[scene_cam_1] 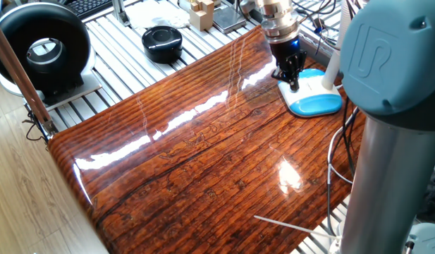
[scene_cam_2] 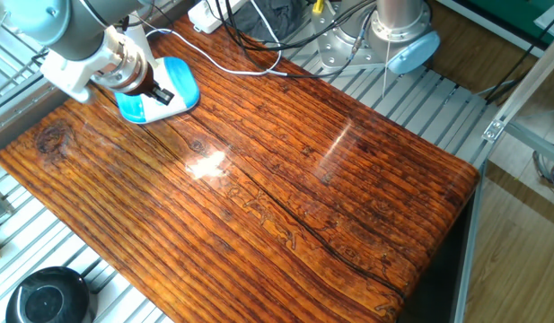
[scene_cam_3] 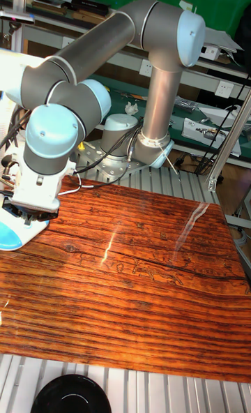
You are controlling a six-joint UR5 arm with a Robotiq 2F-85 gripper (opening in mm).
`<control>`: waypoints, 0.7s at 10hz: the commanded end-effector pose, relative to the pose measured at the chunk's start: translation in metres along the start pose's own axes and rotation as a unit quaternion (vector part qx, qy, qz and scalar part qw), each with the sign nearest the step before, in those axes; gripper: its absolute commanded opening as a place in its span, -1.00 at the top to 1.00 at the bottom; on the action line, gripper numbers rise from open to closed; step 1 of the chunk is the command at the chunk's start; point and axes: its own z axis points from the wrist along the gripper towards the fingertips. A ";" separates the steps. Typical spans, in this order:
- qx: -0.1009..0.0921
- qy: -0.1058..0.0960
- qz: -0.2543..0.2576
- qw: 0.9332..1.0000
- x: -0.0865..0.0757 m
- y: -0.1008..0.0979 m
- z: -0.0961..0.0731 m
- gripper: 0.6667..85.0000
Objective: Turn on the desk lamp by pressing the button
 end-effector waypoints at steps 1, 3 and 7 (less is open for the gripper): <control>-0.011 -0.003 -0.002 1.000 0.002 -0.002 -0.004 0.99; -0.033 -0.006 -0.001 0.999 0.001 0.006 -0.006 0.99; -0.058 -0.013 0.014 0.998 -0.003 0.023 -0.011 0.99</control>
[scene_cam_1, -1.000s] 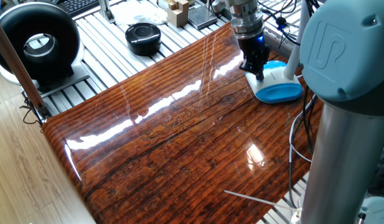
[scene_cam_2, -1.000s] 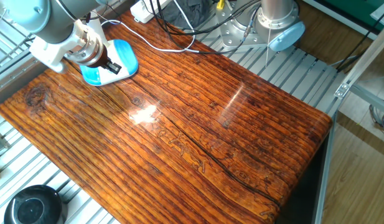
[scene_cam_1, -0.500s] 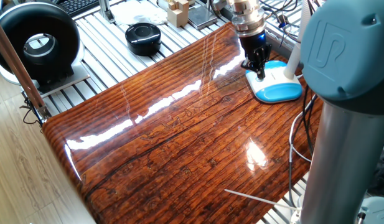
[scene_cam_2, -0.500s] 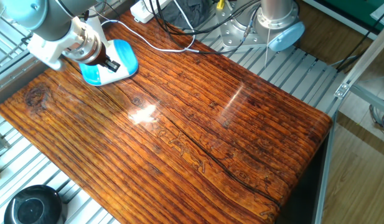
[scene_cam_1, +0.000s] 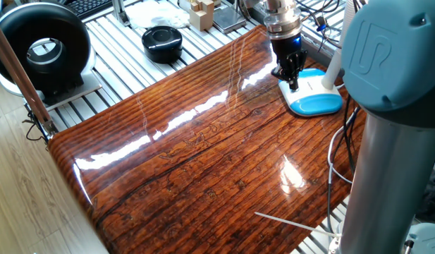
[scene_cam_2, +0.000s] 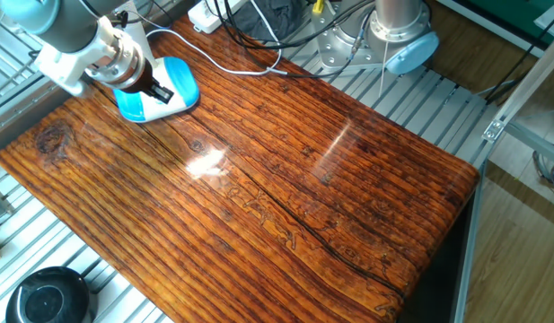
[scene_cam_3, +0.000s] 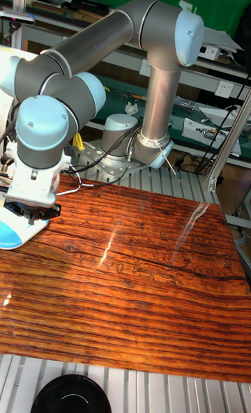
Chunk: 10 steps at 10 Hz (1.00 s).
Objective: Turn on the desk lamp by pressing the button
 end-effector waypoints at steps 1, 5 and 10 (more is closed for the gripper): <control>-0.022 -0.006 0.010 1.000 -0.003 0.014 -0.006 0.99; -0.033 -0.017 0.029 0.999 -0.011 0.035 -0.016 0.99; -0.090 -0.058 0.062 0.992 -0.035 0.070 -0.026 0.99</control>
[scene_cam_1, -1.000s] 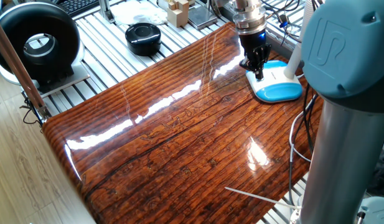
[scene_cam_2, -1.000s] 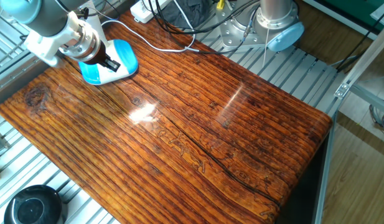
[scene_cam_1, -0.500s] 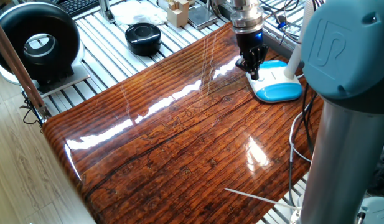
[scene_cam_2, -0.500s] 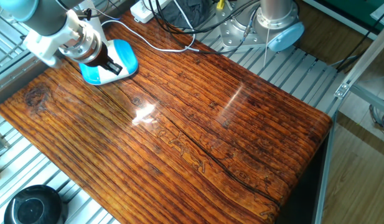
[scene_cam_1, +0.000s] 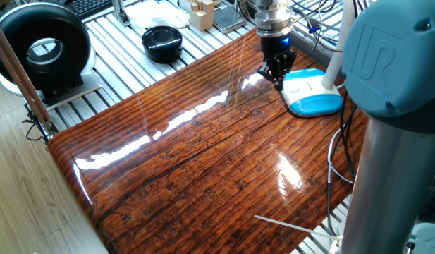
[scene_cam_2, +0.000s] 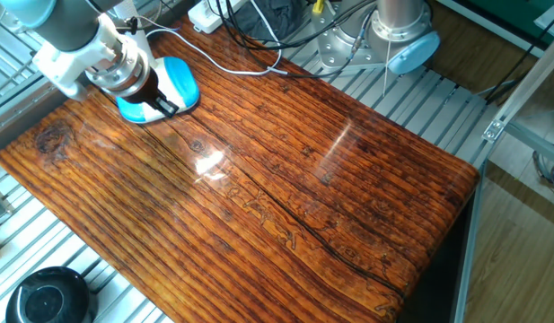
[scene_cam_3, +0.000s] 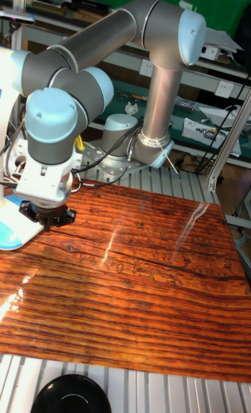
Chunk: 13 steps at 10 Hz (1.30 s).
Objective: Turn on the desk lamp by pressing the button
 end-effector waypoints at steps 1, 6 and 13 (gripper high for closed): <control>-0.051 -0.015 0.022 0.998 -0.008 0.031 -0.005 0.99; -0.062 -0.024 0.045 0.997 -0.010 0.060 -0.017 0.99; -0.062 -0.043 0.046 0.996 -0.020 0.074 -0.016 0.99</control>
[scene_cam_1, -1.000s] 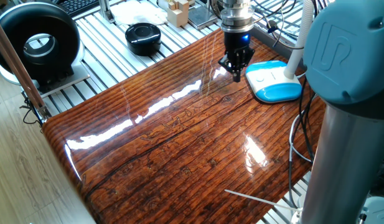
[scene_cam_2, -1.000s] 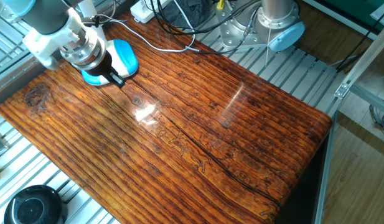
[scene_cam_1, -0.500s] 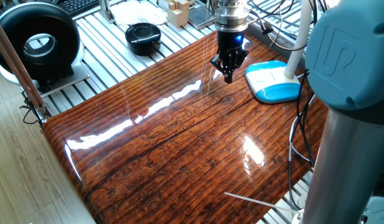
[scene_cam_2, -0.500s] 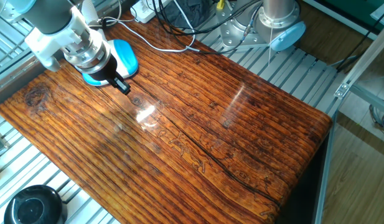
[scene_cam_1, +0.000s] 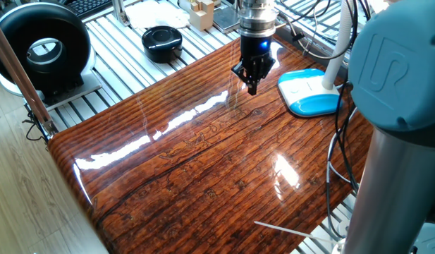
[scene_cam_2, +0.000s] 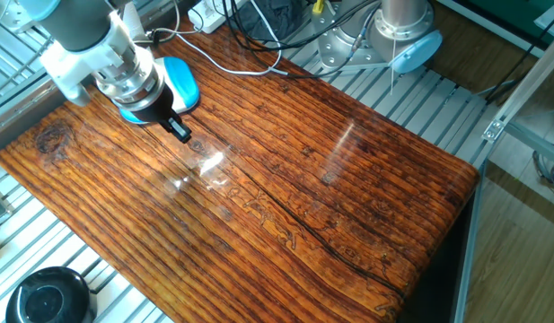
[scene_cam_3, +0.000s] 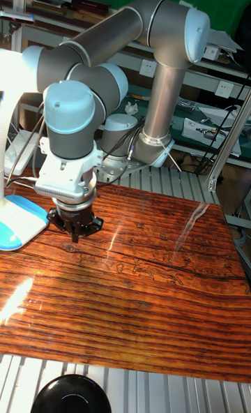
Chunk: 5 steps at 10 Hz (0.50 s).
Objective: Turn on the desk lamp by pressing the button
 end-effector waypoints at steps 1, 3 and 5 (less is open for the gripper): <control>-0.011 -0.005 -0.006 1.000 -0.003 0.009 0.000 0.99; -0.010 -0.002 -0.013 1.000 -0.004 0.008 0.002 0.99; -0.006 0.000 -0.017 1.000 -0.004 0.006 0.003 0.99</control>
